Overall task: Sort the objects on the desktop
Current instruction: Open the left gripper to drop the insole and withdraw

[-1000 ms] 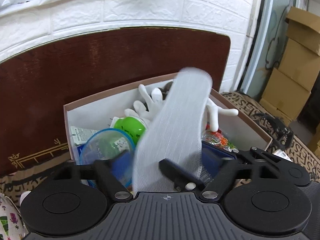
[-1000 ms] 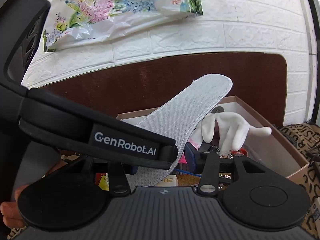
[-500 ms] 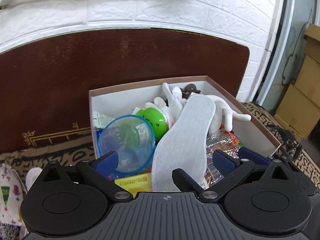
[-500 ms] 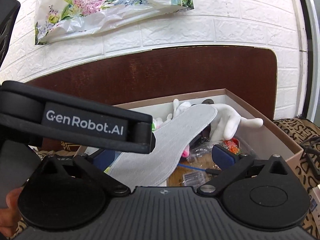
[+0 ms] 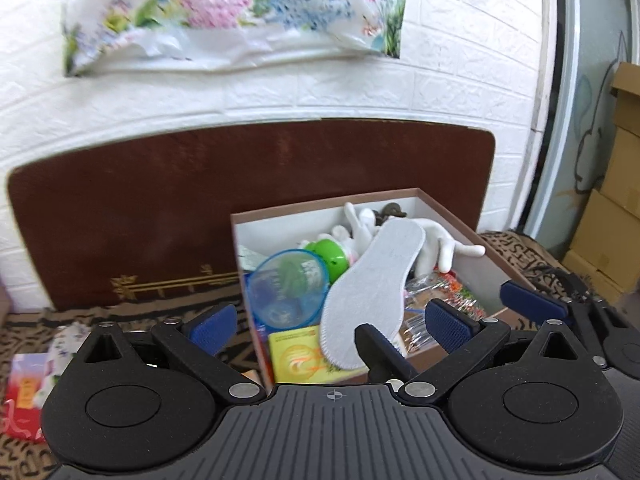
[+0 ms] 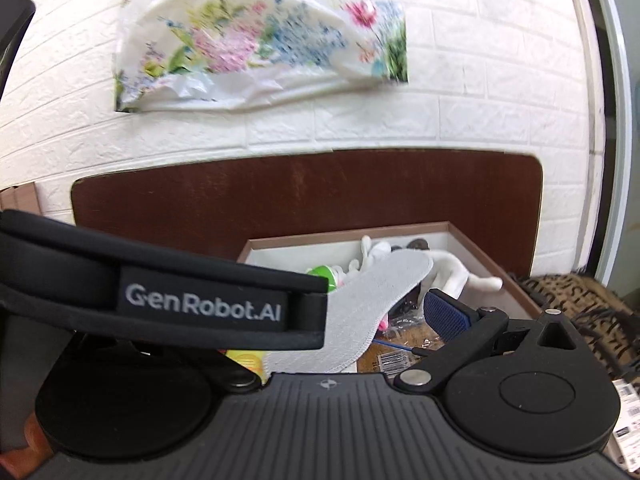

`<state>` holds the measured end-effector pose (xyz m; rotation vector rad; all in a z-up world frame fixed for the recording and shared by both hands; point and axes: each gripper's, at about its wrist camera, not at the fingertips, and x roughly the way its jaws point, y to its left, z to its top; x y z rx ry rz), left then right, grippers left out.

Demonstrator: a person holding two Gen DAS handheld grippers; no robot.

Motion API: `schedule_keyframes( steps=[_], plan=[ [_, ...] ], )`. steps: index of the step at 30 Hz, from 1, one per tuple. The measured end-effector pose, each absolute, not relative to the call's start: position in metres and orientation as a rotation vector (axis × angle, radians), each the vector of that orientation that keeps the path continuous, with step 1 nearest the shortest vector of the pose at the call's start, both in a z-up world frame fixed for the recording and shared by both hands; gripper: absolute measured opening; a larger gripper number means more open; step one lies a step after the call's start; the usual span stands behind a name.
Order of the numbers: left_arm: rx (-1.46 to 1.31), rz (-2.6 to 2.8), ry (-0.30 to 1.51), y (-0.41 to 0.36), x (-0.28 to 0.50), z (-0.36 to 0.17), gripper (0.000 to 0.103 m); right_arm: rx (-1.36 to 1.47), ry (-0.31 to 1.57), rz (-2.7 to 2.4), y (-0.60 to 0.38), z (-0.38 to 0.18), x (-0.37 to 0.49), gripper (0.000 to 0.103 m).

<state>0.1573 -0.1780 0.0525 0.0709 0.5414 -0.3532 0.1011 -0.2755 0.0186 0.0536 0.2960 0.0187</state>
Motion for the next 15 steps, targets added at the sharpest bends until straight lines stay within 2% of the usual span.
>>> schedule_keyframes(
  steps=[15],
  plan=[
    [0.083,-0.216,0.575,-0.135,0.079,0.043,0.103,0.008,0.306,0.060,-0.236,0.015,0.031,0.103]
  ],
)
